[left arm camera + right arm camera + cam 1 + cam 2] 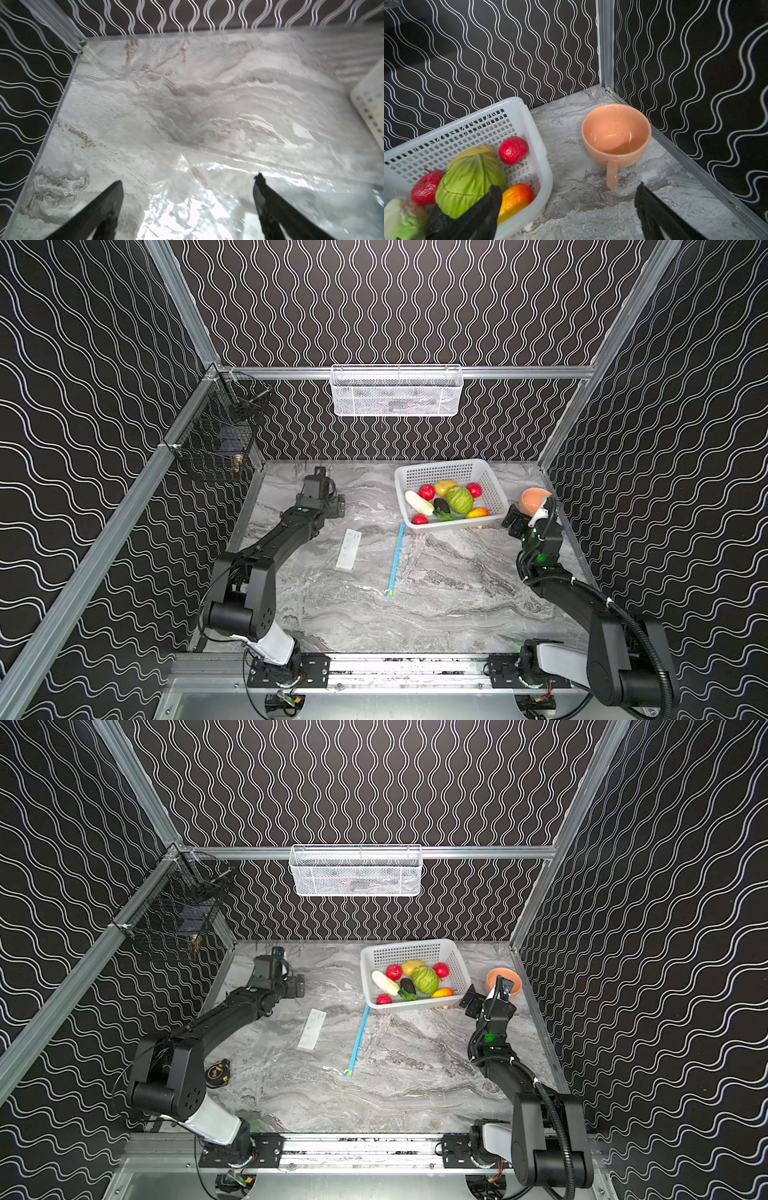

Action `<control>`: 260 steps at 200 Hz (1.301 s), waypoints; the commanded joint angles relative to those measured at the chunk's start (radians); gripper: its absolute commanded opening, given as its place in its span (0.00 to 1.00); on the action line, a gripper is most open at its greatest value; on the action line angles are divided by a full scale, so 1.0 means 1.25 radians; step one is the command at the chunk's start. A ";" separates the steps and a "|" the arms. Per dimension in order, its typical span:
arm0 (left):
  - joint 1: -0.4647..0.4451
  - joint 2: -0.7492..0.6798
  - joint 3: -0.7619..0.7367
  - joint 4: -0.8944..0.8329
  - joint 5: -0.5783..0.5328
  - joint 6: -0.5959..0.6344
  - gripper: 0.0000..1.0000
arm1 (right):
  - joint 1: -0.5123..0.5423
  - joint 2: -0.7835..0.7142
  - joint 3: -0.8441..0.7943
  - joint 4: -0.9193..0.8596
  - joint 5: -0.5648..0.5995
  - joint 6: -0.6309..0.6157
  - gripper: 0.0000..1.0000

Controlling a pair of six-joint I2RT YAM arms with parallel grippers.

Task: Place the food in the zip-top bag and seal the zipper

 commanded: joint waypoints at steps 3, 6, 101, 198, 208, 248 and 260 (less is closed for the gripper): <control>-0.036 0.028 0.065 -0.230 -0.031 -0.051 0.99 | 0.012 0.003 0.067 -0.166 0.037 0.043 0.99; -0.043 0.031 0.071 -0.242 -0.032 -0.056 0.99 | 0.013 0.007 0.080 -0.187 0.037 0.050 0.99; -0.272 0.077 0.189 -0.447 -0.050 -0.166 0.99 | 0.084 0.067 0.314 -0.539 0.104 0.136 0.99; -0.448 0.204 0.271 -0.488 -0.078 -0.206 0.99 | 0.086 0.085 0.297 -0.513 0.103 0.146 0.99; -0.450 0.220 0.281 -0.494 -0.071 -0.207 0.99 | 0.086 0.089 0.301 -0.508 0.097 0.141 0.99; -0.451 0.250 0.265 -0.476 -0.030 -0.189 0.97 | 0.086 0.097 0.317 -0.513 0.085 0.128 0.99; -0.451 0.259 0.264 -0.471 -0.033 -0.185 0.96 | 0.086 0.090 0.311 -0.507 0.080 0.125 0.99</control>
